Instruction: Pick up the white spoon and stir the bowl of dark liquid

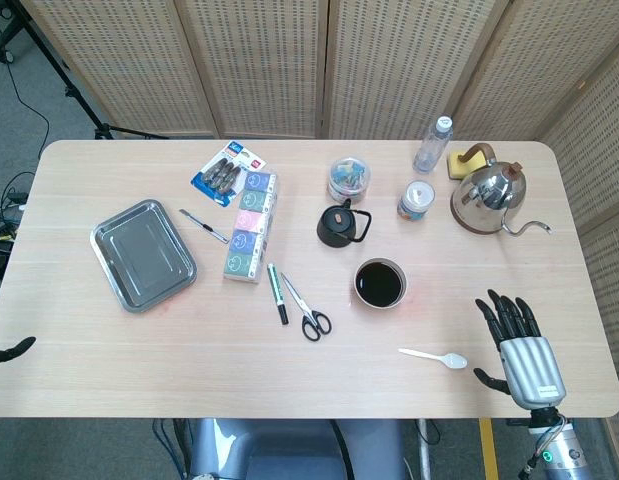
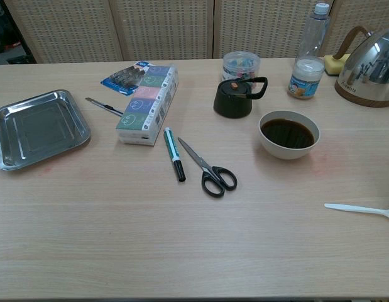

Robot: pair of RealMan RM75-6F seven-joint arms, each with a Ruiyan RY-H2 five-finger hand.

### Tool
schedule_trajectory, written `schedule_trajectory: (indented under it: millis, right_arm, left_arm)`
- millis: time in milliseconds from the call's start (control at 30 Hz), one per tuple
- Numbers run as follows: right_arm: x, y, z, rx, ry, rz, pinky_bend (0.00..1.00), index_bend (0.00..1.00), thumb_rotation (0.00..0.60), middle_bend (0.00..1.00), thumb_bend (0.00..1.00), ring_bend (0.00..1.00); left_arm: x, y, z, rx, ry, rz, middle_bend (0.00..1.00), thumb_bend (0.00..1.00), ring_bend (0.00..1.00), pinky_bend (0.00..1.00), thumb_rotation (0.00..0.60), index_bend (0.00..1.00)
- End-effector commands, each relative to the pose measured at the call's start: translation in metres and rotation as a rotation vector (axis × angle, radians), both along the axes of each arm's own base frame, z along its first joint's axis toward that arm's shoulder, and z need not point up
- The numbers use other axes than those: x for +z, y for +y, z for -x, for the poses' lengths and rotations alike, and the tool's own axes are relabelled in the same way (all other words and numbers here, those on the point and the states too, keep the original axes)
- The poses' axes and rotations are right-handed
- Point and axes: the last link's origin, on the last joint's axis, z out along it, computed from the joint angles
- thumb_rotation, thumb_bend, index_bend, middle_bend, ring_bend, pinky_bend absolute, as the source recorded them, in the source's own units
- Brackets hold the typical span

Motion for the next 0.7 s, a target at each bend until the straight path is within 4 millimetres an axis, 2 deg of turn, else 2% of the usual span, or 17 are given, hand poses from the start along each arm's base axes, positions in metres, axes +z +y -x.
schedule_trajectory:
  millis: [33,133,233,433,500,700]
  right_arm:
    - [-0.003,-0.001,-0.001,0.001,0.003,-0.004,0.00,0.00,0.600,0.00,0.00,0.00]
    - [-0.014,-0.002,-0.004,0.000,-0.012,-0.046,0.00,0.04,0.600,0.00,0.00,0.00]
    - [-0.031,-0.007,-0.007,-0.023,-0.056,-0.103,0.00,0.18,0.600,0.00,0.00,0.00]
    - [-0.059,-0.034,-0.013,-0.088,-0.137,-0.171,0.00,0.31,0.600,0.00,0.00,0.00]
    - [-0.066,-0.042,-0.013,-0.106,-0.138,-0.177,0.00,0.33,0.600,0.00,0.00,0.00]
    - [-0.082,-0.052,-0.016,-0.139,-0.130,-0.196,0.00,0.40,0.600,0.00,0.01,0.00]
  left_arm:
    - [0.001,0.000,0.000,0.001,-0.003,-0.002,0.00,0.00,0.00,0.00,0.600,0.00]
    - [0.002,0.001,0.001,0.006,-0.008,-0.005,0.00,0.00,0.00,0.00,0.600,0.00]
    - [0.001,0.002,0.000,0.005,-0.008,-0.004,0.00,0.00,0.00,0.00,0.600,0.00]
    - [-0.001,0.005,0.001,0.011,-0.001,0.006,0.00,0.00,0.00,0.00,0.600,0.00]
    - [0.000,0.006,0.002,0.017,-0.005,0.002,0.00,0.00,0.00,0.00,0.600,0.00]
    - [0.003,0.007,0.003,0.022,-0.016,-0.004,0.00,0.00,0.00,0.00,0.600,0.00]
